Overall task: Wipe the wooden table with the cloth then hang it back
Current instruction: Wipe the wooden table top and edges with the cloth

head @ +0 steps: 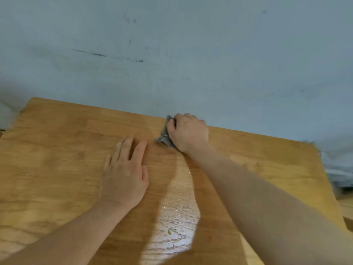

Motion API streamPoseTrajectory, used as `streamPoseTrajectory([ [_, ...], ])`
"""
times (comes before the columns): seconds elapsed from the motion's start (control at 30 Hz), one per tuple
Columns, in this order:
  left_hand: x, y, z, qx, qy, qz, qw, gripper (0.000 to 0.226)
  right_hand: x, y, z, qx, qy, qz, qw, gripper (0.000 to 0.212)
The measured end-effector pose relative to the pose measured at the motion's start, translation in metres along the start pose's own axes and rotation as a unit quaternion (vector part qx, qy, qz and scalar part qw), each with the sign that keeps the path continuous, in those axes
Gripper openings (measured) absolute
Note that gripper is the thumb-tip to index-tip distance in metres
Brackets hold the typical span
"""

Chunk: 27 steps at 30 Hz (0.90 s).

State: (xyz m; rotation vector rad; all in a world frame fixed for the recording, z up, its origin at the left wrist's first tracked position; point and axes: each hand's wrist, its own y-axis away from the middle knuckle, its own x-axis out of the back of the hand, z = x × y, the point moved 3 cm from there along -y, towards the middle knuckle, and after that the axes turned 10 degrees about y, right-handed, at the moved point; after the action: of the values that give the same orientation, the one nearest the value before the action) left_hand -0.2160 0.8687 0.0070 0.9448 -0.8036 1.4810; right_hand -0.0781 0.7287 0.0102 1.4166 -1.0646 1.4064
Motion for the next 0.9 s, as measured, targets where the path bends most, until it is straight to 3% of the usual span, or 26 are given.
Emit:
streamPoseTrajectory([
  [0.13, 0.003, 0.002, 0.001, 0.003, -0.009, -0.029, 1.000, 0.057, 0.002, 0.033, 0.104, -0.127, 0.043, -0.011, 0.991, 0.042],
  [0.23, 0.004, 0.000, 0.001, -0.011, -0.012, -0.020, 1.000, 0.056, 0.002, 0.038, 0.116, -0.192, 0.045, -0.004, 0.980, 0.044],
  [0.3, 0.002, 0.000, 0.001, -0.027, -0.023, -0.016, 0.999, 0.056, 0.002, 0.029, 0.086, -0.174, 0.038, 0.006, 0.984, 0.043],
  [0.43, -0.003, 0.003, -0.002, -0.040, -0.053, -0.019, 0.998, 0.057, -0.004, 0.016, -0.002, -0.057, 0.003, 0.012, 0.998, 0.044],
  [0.53, -0.005, 0.003, 0.008, -0.030, -0.075, -0.028, 0.996, 0.058, -0.006, 0.019, -0.002, -0.004, -0.020, 0.028, 0.999, 0.043],
  [0.67, -0.012, 0.005, 0.051, -0.001, -0.093, -0.059, 0.994, 0.066, -0.006, 0.036, 0.083, -0.041, -0.026, 0.017, 0.999, 0.043],
  [0.9, -0.109, 0.050, 0.239, -0.175, 0.000, -0.108, 0.979, 0.060, -0.001, 0.076, 0.263, -0.160, 0.033, -0.012, 0.987, 0.047],
])
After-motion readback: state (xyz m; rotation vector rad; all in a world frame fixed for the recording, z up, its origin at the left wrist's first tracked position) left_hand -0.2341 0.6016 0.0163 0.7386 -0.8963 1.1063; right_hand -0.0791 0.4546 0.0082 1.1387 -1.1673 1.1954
